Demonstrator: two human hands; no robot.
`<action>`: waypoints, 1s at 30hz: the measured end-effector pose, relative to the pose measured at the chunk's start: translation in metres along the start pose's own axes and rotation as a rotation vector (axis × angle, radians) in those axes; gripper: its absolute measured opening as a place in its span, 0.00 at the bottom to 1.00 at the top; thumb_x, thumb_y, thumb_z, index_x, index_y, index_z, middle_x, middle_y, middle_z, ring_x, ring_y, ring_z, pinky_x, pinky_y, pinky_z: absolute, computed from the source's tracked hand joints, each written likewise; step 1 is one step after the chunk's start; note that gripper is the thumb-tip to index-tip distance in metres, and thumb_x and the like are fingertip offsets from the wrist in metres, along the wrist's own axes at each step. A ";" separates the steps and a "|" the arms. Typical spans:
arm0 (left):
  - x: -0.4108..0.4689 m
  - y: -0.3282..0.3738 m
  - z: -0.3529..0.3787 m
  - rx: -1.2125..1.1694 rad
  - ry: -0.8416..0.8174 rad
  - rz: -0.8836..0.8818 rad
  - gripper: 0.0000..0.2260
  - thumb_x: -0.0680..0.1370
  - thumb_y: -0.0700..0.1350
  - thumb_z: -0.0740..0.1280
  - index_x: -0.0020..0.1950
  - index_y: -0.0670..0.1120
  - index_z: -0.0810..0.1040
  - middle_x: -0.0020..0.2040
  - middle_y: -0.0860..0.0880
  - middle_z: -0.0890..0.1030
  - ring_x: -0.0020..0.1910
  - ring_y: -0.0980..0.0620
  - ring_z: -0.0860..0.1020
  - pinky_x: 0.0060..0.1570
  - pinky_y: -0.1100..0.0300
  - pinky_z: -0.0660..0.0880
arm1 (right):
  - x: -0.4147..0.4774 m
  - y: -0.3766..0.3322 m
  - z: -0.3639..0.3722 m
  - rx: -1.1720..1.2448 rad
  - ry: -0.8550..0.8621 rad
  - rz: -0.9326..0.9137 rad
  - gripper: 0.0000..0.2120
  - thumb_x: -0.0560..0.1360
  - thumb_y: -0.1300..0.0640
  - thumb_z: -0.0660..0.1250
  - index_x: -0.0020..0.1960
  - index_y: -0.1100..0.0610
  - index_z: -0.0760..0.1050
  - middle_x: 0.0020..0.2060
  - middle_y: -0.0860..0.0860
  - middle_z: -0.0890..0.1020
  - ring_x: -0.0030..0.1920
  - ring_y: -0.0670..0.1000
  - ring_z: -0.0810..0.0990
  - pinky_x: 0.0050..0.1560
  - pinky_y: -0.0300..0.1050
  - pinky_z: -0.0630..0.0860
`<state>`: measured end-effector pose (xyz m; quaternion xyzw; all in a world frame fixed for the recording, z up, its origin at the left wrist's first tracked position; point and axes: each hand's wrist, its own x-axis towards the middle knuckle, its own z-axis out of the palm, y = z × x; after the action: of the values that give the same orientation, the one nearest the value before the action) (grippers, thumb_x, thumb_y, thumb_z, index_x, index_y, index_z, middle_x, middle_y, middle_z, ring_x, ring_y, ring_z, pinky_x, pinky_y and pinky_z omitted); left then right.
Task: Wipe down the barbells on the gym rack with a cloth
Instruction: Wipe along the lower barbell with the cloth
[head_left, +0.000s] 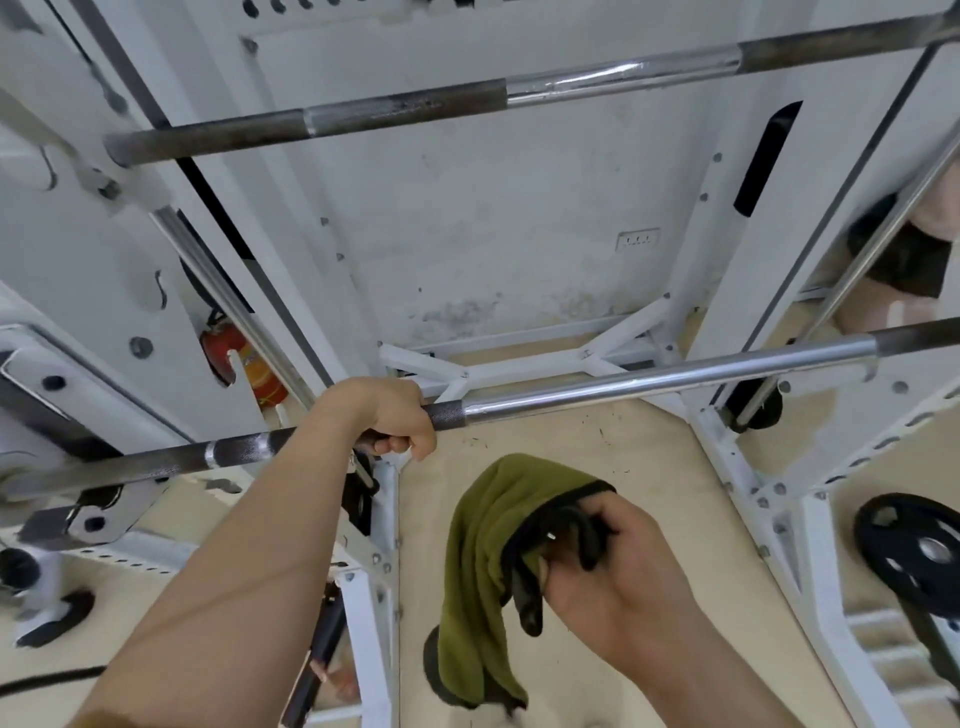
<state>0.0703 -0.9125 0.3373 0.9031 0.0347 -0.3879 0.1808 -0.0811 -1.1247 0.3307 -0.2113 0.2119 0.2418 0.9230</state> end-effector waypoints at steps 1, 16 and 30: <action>-0.002 -0.002 0.003 0.028 0.046 0.016 0.04 0.65 0.40 0.70 0.35 0.42 0.75 0.28 0.48 0.76 0.27 0.51 0.73 0.33 0.58 0.72 | 0.001 0.003 0.002 -0.003 -0.024 -0.006 0.17 0.70 0.66 0.56 0.53 0.71 0.76 0.45 0.64 0.78 0.45 0.61 0.77 0.51 0.53 0.76; -0.089 0.023 0.141 -0.944 0.540 0.591 0.11 0.80 0.54 0.59 0.54 0.50 0.78 0.45 0.50 0.82 0.46 0.53 0.80 0.48 0.54 0.78 | -0.007 -0.009 -0.006 -1.228 -0.052 -0.476 0.36 0.65 0.45 0.77 0.69 0.37 0.65 0.61 0.40 0.78 0.63 0.40 0.74 0.58 0.43 0.76; 0.002 -0.003 0.066 0.543 1.050 0.196 0.12 0.79 0.44 0.58 0.40 0.43 0.77 0.24 0.50 0.64 0.20 0.50 0.58 0.26 0.62 0.54 | -0.027 -0.016 0.011 -1.016 0.273 -0.468 0.07 0.78 0.45 0.59 0.42 0.37 0.70 0.29 0.31 0.78 0.31 0.29 0.76 0.37 0.31 0.72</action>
<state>0.0256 -0.9327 0.2933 0.9869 -0.0643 0.1339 -0.0631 -0.0900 -1.1416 0.3580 -0.6987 0.1338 0.0729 0.6990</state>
